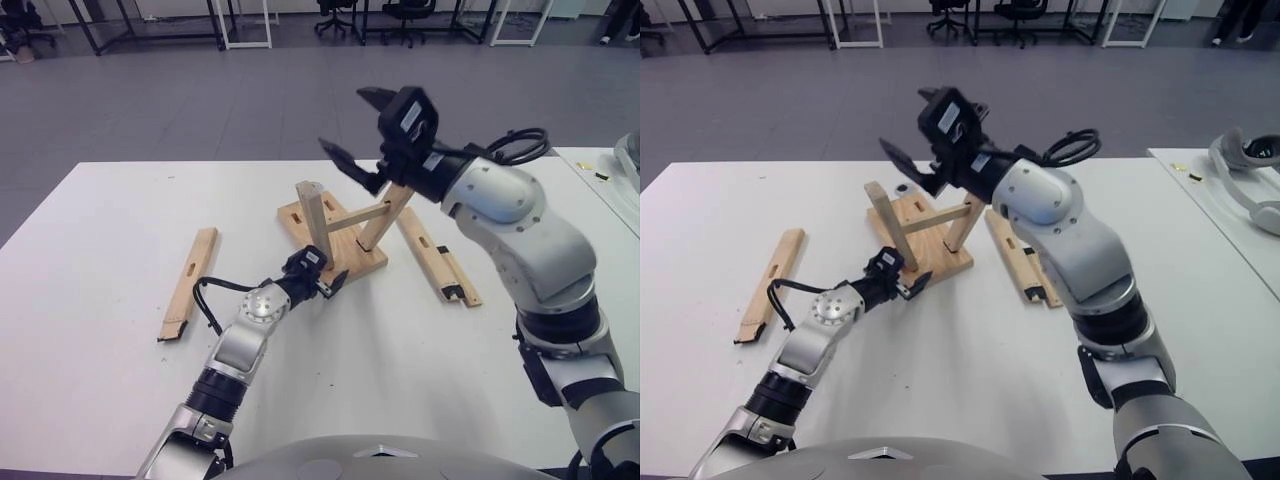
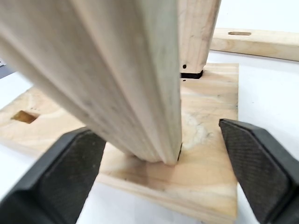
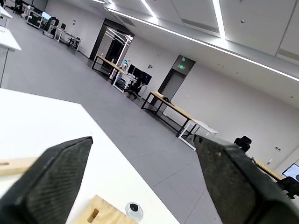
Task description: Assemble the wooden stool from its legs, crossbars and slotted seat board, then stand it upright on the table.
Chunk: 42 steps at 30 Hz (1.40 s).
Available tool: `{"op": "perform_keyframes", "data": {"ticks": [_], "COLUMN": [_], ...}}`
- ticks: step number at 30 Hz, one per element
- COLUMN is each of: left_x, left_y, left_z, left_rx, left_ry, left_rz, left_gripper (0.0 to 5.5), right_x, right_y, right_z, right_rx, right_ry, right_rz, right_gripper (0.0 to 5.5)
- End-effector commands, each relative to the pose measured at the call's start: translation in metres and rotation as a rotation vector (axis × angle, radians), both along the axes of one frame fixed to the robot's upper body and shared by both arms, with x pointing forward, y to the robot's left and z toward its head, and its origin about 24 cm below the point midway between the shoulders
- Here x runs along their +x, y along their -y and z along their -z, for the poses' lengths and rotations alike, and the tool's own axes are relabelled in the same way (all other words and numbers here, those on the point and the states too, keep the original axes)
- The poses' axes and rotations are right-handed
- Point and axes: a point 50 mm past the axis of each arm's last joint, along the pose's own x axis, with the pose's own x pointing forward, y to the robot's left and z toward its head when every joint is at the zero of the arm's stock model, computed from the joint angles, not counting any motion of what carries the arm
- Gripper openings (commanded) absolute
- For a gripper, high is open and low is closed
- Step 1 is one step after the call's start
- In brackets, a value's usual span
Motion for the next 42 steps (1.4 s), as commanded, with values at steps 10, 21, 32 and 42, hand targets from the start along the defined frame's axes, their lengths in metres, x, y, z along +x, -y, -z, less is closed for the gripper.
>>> {"op": "perform_keyframes", "data": {"ticks": [10,21,32,42], "left_x": [-0.001,-0.003,-0.004,-0.031], "left_y": [-0.002,-0.006,-0.012,-0.076], "left_z": [0.001,0.004,0.005,0.019], "left_rx": [0.034,0.034,0.033,0.353], "left_ry": [-0.012,-0.024,-0.03,-0.124], "left_rz": [0.023,0.006,-0.011,0.404], "left_gripper": [4.3,4.3,4.3,4.3], "right_x": [0.018,0.029,0.084,0.069], "right_y": [0.013,0.013,0.159,0.097], "right_z": [0.112,0.057,0.018,0.077], "right_rx": [-0.331,-0.103,0.249,0.236], "right_ry": [-0.288,-0.216,-0.262,-0.452], "right_rz": [0.055,0.057,0.642,0.407], "right_gripper": [4.01,4.01,4.01,4.01]}}
